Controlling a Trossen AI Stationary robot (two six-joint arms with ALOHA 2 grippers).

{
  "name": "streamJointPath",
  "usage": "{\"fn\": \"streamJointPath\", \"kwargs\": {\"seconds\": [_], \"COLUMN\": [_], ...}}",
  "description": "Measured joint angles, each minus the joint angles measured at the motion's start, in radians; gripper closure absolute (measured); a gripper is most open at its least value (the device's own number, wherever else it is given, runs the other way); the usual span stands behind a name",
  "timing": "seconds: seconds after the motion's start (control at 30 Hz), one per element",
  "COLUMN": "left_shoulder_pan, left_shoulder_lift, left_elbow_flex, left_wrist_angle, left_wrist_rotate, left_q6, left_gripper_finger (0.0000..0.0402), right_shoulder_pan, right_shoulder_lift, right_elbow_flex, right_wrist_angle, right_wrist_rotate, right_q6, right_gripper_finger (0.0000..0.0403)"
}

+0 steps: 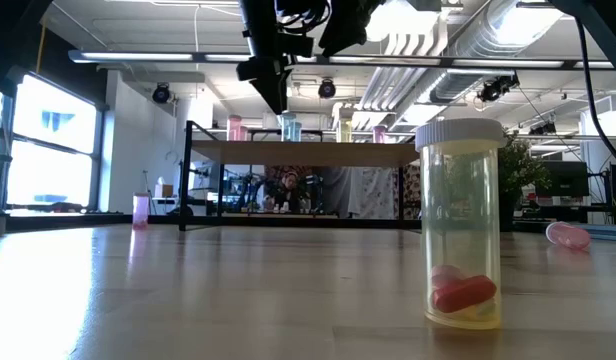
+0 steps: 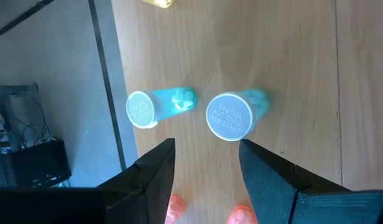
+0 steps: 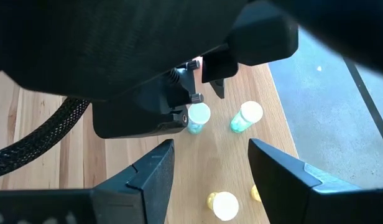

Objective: Pick and place medicine bottles onto shelf by color
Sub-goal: Put the right blue pill bottle on the shelf aligned with the other blue pill bottle, then put the bottom purple pill bottle on the shelf aligned with the other purple pill bottle

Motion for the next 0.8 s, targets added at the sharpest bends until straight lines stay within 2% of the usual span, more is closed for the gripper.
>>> {"fn": "streamJointPath", "kwargs": {"seconds": [0.23, 0.57, 0.7, 0.8], "left_shoulder_pan": [0.000, 0.000, -0.001, 0.008], "left_shoulder_lift": [0.000, -0.002, -0.010, -0.038], "left_elbow_flex": [0.000, 0.045, 0.085, 0.092], "left_wrist_angle": [0.006, -0.047, -0.101, -0.128], "left_wrist_rotate": [0.020, -0.031, 0.017, 0.112], "left_q6": [-0.001, -0.104, -0.152, -0.191], "left_gripper_finger": [0.0232, 0.0232, 0.0232, 0.0232], "right_shoulder_pan": [0.000, 0.006, 0.011, 0.016], "right_shoulder_lift": [0.000, -0.014, -0.035, -0.053], "right_elbow_flex": [0.000, 0.000, 0.002, 0.002], "right_wrist_angle": [0.000, -0.047, -0.075, -0.094], "right_wrist_rotate": [0.000, 0.013, 0.015, 0.007], "right_q6": [0.000, 0.035, 0.065, 0.095], "right_gripper_finger": [0.0206, 0.0206, 0.0206, 0.0206]}}
